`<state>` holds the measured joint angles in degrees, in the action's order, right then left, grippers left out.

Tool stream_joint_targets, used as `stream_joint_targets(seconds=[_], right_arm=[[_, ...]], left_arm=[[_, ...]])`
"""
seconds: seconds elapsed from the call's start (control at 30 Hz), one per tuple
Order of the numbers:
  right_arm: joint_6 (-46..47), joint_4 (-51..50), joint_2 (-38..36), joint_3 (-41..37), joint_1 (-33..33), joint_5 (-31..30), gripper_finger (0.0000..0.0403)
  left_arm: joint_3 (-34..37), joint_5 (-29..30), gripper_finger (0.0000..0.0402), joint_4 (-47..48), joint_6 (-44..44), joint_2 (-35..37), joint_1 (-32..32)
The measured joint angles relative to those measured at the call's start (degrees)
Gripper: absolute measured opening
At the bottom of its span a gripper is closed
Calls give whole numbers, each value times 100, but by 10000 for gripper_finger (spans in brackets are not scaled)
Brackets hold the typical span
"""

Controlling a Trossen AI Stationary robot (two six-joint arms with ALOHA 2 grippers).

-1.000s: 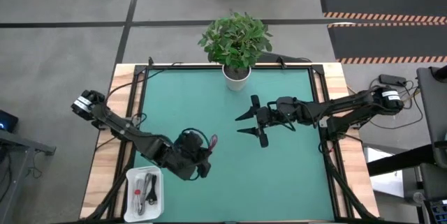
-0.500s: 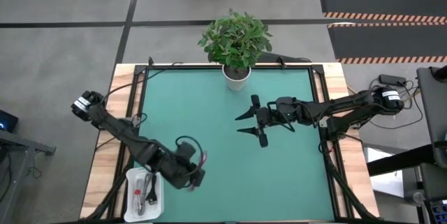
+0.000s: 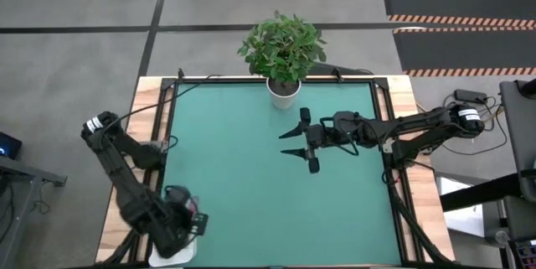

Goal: Pick and place USB-C Cables
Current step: Put the black pink charger cable into the bin

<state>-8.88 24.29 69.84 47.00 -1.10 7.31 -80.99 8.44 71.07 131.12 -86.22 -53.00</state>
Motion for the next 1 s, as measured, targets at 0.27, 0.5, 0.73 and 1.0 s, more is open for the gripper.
stream_joint_targets(seconds=[0.27,0.5,0.73,1.0], right_arm=[[12,-14,0,145,0,2,187],[137,-220,0,145,0,4,187],[207,-410,0,145,0,4,187],[202,-659,0,139,0,7,187]], left_arm=[[150,-209,10,146,366,-108,-331],[153,-805,10,153,353,-253,-410],[168,-962,10,271,357,-310,-451],[179,-967,10,440,357,-310,-449]])
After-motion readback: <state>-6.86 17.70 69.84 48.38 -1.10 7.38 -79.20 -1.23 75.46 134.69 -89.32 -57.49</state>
